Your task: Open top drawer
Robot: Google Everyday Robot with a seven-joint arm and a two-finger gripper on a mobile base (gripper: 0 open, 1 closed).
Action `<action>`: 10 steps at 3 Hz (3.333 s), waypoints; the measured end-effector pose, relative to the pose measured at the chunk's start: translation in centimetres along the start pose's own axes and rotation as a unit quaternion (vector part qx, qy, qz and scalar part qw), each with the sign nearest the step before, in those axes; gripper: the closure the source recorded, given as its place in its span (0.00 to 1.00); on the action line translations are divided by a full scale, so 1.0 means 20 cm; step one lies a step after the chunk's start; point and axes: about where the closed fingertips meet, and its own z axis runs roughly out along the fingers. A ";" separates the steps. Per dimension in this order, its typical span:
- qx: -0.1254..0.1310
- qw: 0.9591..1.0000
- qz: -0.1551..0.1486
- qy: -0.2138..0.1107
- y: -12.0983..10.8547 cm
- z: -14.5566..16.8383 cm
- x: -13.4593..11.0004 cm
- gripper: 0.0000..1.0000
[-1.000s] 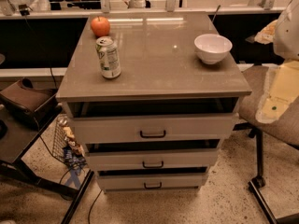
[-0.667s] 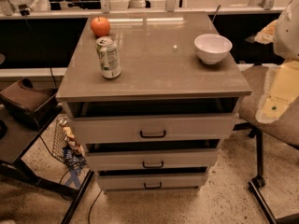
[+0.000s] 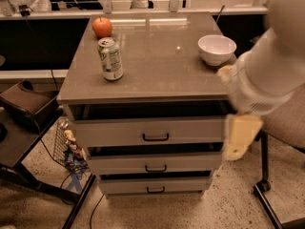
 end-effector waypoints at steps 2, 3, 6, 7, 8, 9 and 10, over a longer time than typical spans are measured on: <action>-0.060 0.995 -0.080 0.021 0.36 0.78 -0.25 0.00; -0.061 0.995 -0.079 0.022 0.36 0.79 -0.24 0.00; -0.080 0.993 -0.084 -0.013 0.28 1.20 -0.37 0.00; -0.078 0.994 -0.079 -0.009 0.26 1.31 -0.39 0.00; -0.079 0.994 -0.081 -0.007 0.24 1.42 -0.43 0.00; -0.089 0.993 -0.083 -0.006 0.25 1.50 -0.46 0.00; -0.105 0.991 -0.080 -0.013 0.31 1.58 -0.48 0.14</action>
Offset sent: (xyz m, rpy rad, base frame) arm -0.0141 0.0832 -0.1943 -0.0961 0.1184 0.1873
